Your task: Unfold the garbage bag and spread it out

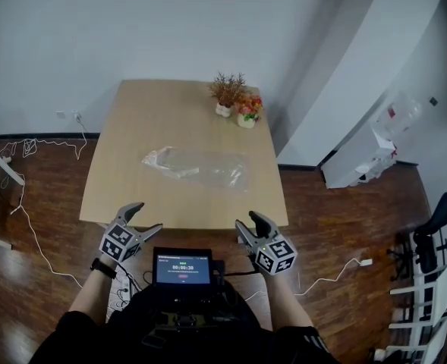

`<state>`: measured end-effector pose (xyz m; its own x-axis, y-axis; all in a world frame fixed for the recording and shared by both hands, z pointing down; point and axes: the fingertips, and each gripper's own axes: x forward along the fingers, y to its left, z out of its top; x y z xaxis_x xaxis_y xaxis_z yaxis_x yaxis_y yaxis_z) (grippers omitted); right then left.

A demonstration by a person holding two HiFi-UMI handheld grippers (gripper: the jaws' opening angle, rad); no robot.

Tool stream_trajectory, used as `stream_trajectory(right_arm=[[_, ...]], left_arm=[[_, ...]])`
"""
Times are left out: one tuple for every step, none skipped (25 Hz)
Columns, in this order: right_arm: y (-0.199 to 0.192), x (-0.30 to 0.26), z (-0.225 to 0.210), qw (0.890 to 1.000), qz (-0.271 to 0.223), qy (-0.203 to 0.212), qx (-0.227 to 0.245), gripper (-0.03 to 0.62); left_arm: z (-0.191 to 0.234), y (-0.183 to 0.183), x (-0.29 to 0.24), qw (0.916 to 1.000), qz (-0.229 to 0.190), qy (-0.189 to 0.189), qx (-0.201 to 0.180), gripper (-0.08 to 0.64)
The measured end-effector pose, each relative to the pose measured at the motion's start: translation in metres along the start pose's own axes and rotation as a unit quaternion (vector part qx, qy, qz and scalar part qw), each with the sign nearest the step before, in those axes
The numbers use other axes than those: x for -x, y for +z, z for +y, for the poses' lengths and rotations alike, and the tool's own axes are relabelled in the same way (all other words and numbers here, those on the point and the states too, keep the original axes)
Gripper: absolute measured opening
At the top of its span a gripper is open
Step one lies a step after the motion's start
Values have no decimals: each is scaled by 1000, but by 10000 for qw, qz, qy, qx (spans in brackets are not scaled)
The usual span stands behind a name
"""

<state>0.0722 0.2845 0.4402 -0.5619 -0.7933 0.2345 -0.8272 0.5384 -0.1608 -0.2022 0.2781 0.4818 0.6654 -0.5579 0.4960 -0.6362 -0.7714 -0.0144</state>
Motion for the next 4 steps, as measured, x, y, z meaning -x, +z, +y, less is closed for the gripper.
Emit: stream_trajectory(right_arm=[[1,1,-1,10000,5,-8,14,238],[2,2,-1,10000,5,-14,24,236],[3,3,-2,10000,4,-21,32,238],[3,4,-2,10000,2,-28,40,238]], left_arm=[[0,1,1,10000,-9,10,-1,368],[0,1,1,10000,-14,25,-4,368],[0,2,2,10000,-19,41,-9,368],[0,2,2,10000,-23,58,-15,368]])
